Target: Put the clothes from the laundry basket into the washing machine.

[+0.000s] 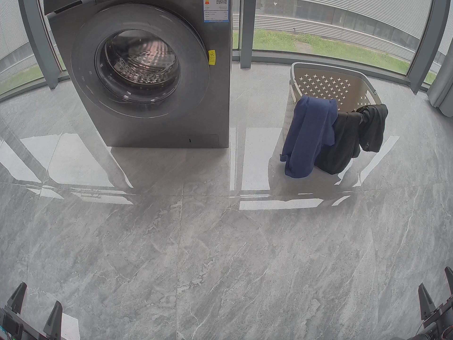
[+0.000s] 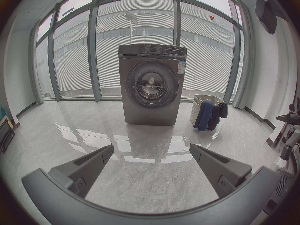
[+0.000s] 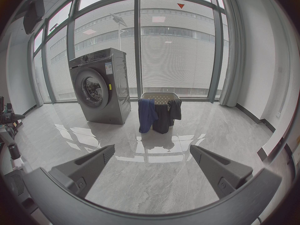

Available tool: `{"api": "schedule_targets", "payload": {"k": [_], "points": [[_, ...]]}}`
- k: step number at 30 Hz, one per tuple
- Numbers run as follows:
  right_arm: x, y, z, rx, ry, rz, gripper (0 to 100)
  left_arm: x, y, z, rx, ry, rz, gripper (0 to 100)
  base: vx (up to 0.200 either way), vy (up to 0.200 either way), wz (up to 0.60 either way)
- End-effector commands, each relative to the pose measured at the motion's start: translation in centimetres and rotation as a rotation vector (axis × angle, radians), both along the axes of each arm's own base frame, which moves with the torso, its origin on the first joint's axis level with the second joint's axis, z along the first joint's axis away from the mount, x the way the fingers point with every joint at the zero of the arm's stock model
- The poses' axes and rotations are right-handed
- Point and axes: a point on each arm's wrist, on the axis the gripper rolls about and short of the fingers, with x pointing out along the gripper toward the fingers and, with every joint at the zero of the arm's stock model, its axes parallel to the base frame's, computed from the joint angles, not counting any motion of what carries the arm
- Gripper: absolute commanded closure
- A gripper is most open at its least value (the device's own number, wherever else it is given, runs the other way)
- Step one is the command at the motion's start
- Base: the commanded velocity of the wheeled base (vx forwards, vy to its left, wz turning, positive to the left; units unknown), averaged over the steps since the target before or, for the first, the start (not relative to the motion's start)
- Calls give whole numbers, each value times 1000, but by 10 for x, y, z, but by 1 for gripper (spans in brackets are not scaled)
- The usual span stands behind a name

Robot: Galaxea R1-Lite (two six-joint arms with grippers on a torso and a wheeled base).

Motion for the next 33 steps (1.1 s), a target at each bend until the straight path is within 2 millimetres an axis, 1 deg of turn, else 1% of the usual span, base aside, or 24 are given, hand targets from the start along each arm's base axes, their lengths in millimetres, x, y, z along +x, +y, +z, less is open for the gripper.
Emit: {"api": "schedule_targets", "payload": {"k": [1, 27, 28, 30, 33], "points": [[0, 0, -5, -1, 1, 1, 0, 0, 0, -5, -2, -1, 0, 0, 200, 0, 0], [0, 0, -5, -1, 1, 1, 0, 0, 0, -5, -5, -2, 0, 0, 200, 0, 0], [0, 0, -5, -1, 1, 1, 0, 0, 0, -5, -6, -2, 2, 0, 200, 0, -600], [0, 0, -5, -1, 1, 1, 0, 0, 0, -5, -9, 0, 3, 0, 0, 0, -600], [0, 0, -5, 0, 1, -1, 0, 0, 0, -5, -11, 0, 3, 0, 0, 0, 0]]}}
